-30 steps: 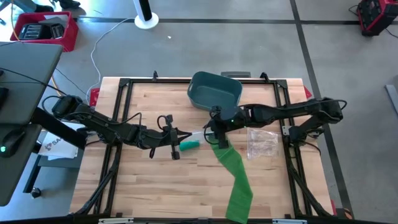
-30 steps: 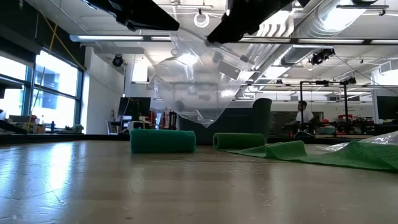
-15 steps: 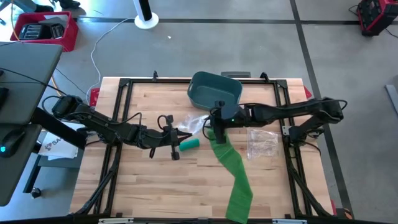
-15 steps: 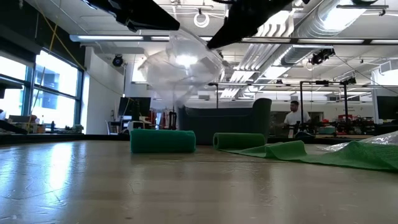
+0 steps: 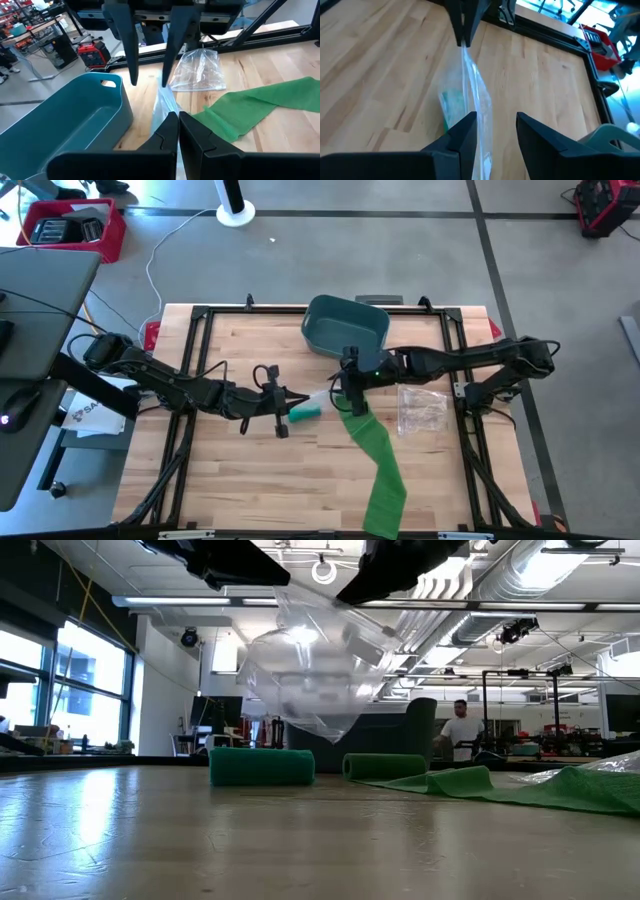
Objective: Roll bandage
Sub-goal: Open the left transparent zip bag, then put the light green bandage into the left transparent zip bag
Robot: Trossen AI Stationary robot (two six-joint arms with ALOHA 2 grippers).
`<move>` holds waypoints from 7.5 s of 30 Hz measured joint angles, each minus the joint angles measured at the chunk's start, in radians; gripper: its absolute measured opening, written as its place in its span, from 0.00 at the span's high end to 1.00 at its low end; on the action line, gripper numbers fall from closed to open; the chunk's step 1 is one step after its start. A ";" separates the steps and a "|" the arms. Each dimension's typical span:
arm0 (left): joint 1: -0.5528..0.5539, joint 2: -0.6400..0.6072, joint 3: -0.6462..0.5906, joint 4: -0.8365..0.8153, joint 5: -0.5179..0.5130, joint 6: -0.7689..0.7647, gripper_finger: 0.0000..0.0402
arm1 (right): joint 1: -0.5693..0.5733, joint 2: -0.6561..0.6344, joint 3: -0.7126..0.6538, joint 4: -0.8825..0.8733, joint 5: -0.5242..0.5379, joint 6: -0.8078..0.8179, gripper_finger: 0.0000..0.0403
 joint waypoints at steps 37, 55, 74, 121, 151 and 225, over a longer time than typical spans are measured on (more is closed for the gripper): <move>0.055 -0.021 -0.006 0.079 -0.265 -0.138 0.60 | -0.094 0.083 0.000 0.143 0.195 0.283 1.00; 0.150 0.148 -0.009 0.482 -0.166 -0.088 0.60 | -0.091 0.089 0.000 0.257 0.078 0.304 1.00; 0.198 0.148 -0.009 0.425 -0.138 -0.195 0.91 | -0.065 0.090 0.000 0.230 0.197 0.307 1.00; 0.227 -0.282 0.049 -0.958 0.134 -0.976 1.00 | -0.035 0.229 0.000 0.270 -0.296 0.031 0.51; 0.352 -0.053 0.048 -0.814 0.475 -0.862 1.00 | -0.100 0.585 0.164 0.041 -0.372 -0.038 0.92; 0.241 -0.051 0.023 -0.259 0.389 -0.680 1.00 | -0.071 0.046 -0.102 -0.043 -0.187 0.120 1.00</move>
